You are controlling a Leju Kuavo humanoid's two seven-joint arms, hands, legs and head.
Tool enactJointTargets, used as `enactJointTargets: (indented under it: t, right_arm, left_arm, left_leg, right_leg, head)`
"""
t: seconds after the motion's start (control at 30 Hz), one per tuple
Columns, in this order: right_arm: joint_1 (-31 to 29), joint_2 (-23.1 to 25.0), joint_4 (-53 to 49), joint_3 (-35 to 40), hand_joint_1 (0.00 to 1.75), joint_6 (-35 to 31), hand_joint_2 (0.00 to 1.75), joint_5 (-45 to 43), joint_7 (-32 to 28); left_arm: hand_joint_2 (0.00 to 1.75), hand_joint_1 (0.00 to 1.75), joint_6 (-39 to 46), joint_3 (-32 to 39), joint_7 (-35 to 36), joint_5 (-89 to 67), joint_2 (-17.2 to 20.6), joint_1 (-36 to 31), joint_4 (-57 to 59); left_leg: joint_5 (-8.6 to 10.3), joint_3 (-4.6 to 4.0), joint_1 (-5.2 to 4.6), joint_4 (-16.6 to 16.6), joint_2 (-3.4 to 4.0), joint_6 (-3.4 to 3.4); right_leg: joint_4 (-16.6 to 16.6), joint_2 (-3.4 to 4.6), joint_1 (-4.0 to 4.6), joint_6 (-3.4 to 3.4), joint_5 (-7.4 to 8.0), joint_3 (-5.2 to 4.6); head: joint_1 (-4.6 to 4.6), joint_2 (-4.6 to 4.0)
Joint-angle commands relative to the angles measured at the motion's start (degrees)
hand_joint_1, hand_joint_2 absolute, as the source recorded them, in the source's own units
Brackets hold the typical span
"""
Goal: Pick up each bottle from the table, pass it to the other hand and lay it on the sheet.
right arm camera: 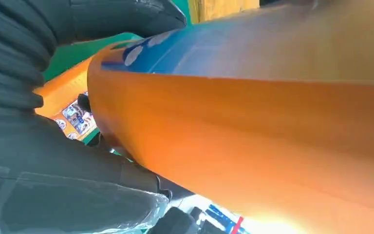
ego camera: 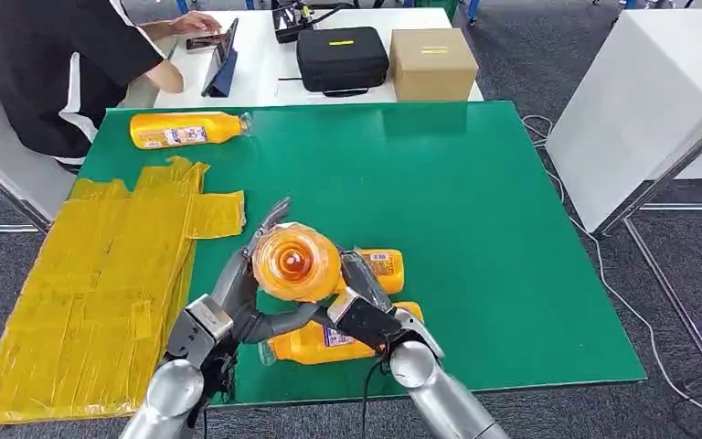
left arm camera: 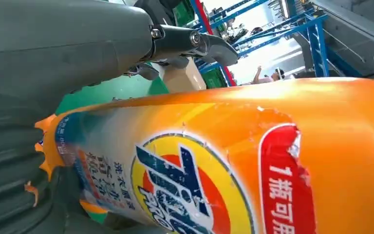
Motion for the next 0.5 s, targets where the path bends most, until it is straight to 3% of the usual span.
enactJointTargets:
  t: [0.03,0.47,0.5]
  right_arm:
    - [-2.98,-0.38,4.61,1.20,1.75,6.05,1.75,-3.40,-0.46]
    - [-2.49,-0.23,5.14,1.52,1.75,5.65,1.75,-2.91,-0.22]
    - [-2.16,-0.28,4.70,1.35,1.75,5.43,1.75,-2.90,-0.06]
  left_arm:
    - [1.75,0.00,-0.24,-1.06,0.15,1.20,1.31,-3.21,4.68]
    - [1.75,0.00,-0.52,-1.62,-0.10,2.28,0.63,-3.74,5.07]
    - [1.75,0.23,-0.56,-1.75,-0.10,2.31,0.67,-3.64,4.83]
  left_leg:
    - [-0.01,0.14,0.01,-0.05,0.05,-0.16]
    - [-0.02,0.09,0.02,-0.03,0.02,-0.13]
    - [-0.05,0.18,0.01,-0.04,0.04,-0.19]
  right_leg:
    - [-0.06,0.03,0.00,-0.03,0.00,0.14]
    - [-0.05,0.00,0.01,-0.02,-0.01,0.10]
    - [-0.06,0.02,0.00,-0.03,-0.04,0.18]
  head:
    - [0.00,0.00]
    - [0.00,0.00]
    - [0.00,0.00]
